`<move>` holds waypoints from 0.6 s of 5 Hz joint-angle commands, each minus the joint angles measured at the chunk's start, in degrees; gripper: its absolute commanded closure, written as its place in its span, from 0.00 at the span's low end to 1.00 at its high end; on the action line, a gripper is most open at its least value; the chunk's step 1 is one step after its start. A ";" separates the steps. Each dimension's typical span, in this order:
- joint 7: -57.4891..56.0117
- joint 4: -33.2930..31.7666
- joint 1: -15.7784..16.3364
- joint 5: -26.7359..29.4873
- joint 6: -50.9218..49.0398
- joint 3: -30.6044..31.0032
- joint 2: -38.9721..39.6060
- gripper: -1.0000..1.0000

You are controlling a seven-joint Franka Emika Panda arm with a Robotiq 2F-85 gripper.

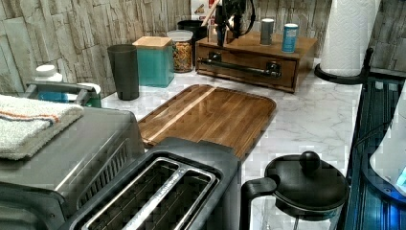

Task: Open the drawer.

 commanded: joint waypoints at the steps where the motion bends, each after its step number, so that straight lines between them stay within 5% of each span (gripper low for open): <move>1: -3.43 -1.76 -0.53 -1.00 4.17 0.19 3.82 0.00; 3: -1.91 -3.78 -0.66 1.71 7.33 0.24 4.84 0.00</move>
